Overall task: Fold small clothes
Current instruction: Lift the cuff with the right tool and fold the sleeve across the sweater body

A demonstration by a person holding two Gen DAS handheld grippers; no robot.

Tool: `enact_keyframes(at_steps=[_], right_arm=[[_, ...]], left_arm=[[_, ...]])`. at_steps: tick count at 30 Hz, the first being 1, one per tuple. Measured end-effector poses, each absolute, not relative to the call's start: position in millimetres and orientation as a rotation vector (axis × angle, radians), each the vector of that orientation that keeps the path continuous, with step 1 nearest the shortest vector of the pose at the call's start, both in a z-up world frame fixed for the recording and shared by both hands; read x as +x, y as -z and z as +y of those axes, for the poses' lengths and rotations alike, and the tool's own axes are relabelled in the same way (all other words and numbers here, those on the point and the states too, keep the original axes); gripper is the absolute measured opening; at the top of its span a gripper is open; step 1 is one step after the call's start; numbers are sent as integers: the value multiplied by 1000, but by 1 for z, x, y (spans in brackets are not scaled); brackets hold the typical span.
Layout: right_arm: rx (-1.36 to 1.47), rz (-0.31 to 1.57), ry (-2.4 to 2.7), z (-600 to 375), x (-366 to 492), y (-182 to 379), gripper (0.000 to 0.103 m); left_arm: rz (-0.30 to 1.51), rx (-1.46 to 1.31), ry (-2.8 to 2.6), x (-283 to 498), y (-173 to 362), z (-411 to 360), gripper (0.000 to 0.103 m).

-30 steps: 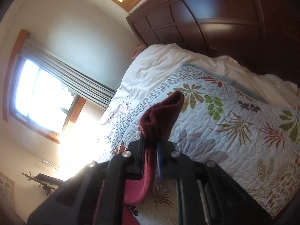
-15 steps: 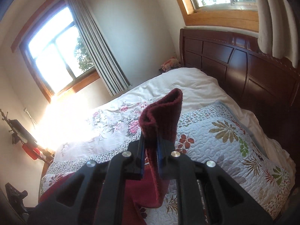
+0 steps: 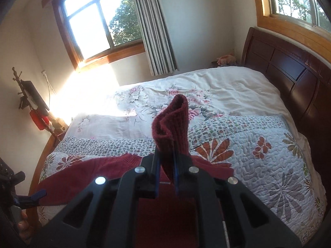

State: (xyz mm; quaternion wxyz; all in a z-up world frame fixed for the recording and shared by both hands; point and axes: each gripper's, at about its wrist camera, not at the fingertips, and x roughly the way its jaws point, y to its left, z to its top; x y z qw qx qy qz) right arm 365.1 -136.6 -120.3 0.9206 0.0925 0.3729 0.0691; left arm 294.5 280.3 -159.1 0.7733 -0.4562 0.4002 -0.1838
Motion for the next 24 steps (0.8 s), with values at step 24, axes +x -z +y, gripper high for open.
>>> enact_keyframes(at_steps=[24], right_arm=[[73,1131,-305,19,319,270,39]], left_arm=[[1269,-1218,524,398,316,255,99]])
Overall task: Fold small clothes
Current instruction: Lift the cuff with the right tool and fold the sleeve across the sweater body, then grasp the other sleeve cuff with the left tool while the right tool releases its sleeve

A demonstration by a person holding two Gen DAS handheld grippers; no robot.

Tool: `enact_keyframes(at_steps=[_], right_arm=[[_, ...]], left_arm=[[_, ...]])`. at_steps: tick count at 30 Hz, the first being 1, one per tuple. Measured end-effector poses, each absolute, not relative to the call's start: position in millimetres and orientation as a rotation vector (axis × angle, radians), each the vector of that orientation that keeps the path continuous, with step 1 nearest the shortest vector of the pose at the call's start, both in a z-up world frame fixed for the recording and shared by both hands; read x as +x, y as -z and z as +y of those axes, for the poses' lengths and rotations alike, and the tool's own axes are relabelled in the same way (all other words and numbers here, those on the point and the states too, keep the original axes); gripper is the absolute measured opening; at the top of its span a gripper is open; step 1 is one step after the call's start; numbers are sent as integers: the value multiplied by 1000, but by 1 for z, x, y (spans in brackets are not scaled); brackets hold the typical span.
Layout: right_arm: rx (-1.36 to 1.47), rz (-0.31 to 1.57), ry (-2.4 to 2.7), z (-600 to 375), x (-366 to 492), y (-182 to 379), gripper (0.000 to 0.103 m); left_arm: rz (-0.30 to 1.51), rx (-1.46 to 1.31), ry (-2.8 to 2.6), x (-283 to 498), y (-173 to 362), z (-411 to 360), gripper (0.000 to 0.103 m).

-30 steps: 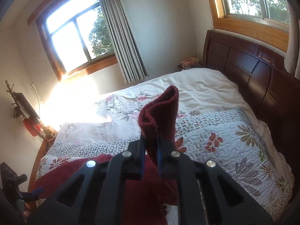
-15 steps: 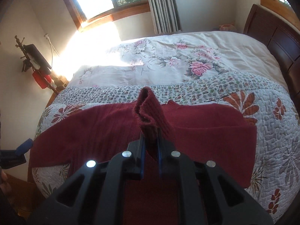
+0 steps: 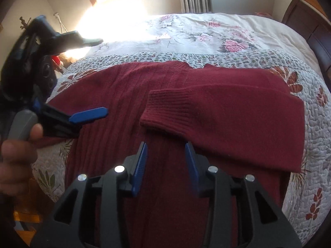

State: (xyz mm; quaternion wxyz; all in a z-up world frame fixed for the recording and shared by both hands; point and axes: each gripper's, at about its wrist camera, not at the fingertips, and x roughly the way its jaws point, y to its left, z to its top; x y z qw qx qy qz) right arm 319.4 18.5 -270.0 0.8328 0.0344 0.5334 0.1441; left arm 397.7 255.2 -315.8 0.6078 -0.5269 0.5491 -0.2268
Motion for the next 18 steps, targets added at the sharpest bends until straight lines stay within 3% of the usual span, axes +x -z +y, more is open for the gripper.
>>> enact_keyframes(at_steps=[6,14,15,16,17,18], right_arm=[[152,1183,-208,-35,260,272,40],[293,1189,-143,-53,230,271,43],[296,1186,-146,-51,230,269,43],[299,1181,-150,-49,230,267,43],[301,1176,-154,-46,229,265,43],[301,1173,-159,-44,229,264,43]], left_arm=[[1415,-1123,556,418,348,217,99],[1461,-1039,565,431,343,197,98],[1462,-1015,569,430,340,196,93],[1466,-982,565,430,338,193,75],[1479,-939,546,431,336,191,65],[1489,-924,550,431,337,190,35]])
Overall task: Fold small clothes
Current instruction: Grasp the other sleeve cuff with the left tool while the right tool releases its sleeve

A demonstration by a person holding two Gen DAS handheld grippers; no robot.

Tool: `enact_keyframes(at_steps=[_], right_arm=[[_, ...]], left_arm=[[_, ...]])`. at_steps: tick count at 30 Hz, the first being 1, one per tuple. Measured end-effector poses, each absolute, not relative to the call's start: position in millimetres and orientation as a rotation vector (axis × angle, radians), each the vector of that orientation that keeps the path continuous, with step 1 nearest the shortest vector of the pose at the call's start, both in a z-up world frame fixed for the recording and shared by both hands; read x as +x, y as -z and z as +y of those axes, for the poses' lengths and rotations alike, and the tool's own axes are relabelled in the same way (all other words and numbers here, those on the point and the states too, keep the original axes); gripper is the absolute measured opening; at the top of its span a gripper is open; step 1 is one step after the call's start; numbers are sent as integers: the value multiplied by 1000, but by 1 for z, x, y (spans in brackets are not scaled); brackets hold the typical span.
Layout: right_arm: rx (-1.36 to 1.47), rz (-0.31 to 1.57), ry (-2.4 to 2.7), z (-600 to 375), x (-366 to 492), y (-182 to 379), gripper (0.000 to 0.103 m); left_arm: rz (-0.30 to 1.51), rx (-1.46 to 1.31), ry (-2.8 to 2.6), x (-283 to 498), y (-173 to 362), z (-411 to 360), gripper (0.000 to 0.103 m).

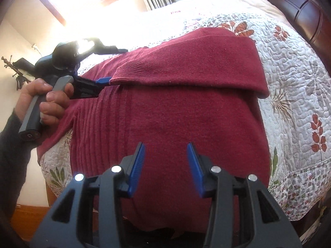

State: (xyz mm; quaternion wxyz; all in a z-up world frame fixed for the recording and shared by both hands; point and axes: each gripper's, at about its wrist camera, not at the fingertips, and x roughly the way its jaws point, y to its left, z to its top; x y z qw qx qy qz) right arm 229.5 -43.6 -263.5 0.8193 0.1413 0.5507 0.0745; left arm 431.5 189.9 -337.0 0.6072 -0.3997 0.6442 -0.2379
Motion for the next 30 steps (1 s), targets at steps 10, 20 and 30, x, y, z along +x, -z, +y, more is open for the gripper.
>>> enact_keyframes(at_steps=[10,20,30], right_arm=[[301,1173,-161,-35,226,256,44],[324,1182,-154,-39,224,258,44],[322,1206,-163,-37,226,265,44]], left_arm=[[1391,-865,597,433,295,206,6],[1207,-839,614,449,206,283,6],[1276,-922,481,445,270,346,6]])
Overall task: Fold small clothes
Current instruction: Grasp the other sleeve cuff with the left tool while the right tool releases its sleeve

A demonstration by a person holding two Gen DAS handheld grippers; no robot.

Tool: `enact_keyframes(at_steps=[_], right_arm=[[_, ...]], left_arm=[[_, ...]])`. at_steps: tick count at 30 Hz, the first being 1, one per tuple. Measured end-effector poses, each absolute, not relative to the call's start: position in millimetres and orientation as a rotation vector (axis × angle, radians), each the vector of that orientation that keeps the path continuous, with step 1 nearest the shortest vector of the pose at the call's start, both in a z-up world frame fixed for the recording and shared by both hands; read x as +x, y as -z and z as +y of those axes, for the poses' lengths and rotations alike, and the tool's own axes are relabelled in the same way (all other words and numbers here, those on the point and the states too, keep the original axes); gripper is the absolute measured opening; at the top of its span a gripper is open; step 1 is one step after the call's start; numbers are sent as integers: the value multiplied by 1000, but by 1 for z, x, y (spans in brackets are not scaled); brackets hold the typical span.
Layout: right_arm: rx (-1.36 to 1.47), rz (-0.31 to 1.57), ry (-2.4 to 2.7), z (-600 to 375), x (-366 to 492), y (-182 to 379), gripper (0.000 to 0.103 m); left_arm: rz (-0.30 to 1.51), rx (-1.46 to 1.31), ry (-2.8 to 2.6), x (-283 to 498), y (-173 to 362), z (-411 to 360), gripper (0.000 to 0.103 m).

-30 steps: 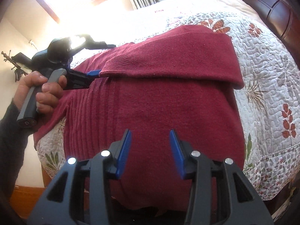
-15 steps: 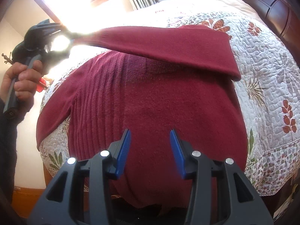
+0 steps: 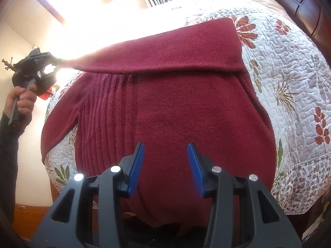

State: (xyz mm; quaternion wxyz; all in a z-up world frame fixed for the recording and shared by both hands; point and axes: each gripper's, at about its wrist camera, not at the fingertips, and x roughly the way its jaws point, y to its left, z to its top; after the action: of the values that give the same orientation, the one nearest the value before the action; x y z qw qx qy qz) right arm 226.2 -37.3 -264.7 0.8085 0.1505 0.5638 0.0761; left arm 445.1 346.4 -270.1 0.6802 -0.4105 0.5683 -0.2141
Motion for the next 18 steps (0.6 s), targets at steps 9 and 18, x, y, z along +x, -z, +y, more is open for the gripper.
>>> enact_keyframes(at_steps=[9,18], right_arm=[[315,1231,-164,-36,228,270,44],[315,1213,-181,-33,232,264,46]], left_arm=[[1393,-914,355,439,355,360,8],[1195,-791,384,436,279,340,41]])
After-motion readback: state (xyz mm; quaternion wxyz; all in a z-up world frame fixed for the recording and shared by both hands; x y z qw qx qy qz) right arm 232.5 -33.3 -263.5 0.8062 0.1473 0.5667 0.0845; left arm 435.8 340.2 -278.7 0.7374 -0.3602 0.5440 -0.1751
